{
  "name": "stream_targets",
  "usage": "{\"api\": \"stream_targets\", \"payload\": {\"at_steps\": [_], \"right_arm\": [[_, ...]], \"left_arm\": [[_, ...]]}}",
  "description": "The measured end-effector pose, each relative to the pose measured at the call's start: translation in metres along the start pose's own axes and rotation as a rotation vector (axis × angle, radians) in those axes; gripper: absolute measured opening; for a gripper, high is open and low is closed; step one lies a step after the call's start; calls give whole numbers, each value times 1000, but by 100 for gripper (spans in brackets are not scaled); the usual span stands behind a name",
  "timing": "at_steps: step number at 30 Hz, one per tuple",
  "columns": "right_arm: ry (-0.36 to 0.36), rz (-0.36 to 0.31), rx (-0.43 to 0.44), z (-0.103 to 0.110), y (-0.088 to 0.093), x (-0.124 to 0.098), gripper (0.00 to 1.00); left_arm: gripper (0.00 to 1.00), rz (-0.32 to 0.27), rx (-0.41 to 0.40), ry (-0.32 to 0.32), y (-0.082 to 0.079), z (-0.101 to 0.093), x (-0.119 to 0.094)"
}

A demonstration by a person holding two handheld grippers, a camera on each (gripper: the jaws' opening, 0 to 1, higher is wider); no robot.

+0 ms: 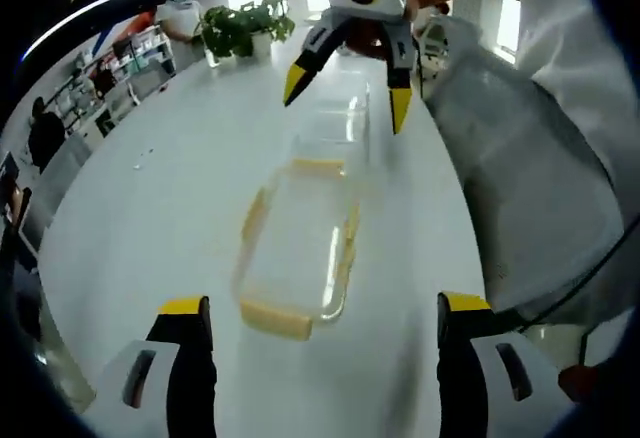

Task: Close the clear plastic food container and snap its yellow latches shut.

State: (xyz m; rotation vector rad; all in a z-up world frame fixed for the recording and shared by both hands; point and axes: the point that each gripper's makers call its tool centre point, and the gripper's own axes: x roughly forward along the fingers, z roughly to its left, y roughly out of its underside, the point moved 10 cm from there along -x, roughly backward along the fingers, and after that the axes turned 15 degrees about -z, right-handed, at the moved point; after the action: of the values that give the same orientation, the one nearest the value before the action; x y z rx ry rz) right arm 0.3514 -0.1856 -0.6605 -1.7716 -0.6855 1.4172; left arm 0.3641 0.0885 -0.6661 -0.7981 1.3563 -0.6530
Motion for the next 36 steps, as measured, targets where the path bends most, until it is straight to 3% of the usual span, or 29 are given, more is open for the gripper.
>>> {"api": "stream_targets", "payload": {"at_steps": [25,36], "right_arm": [[-94,118,-4,-16,19,27,55],[-118,142,7,-22,23,33,51]], "left_arm": [[77,158,105,163,25,23,20],[70,160,61,161,27,37,27]]}}
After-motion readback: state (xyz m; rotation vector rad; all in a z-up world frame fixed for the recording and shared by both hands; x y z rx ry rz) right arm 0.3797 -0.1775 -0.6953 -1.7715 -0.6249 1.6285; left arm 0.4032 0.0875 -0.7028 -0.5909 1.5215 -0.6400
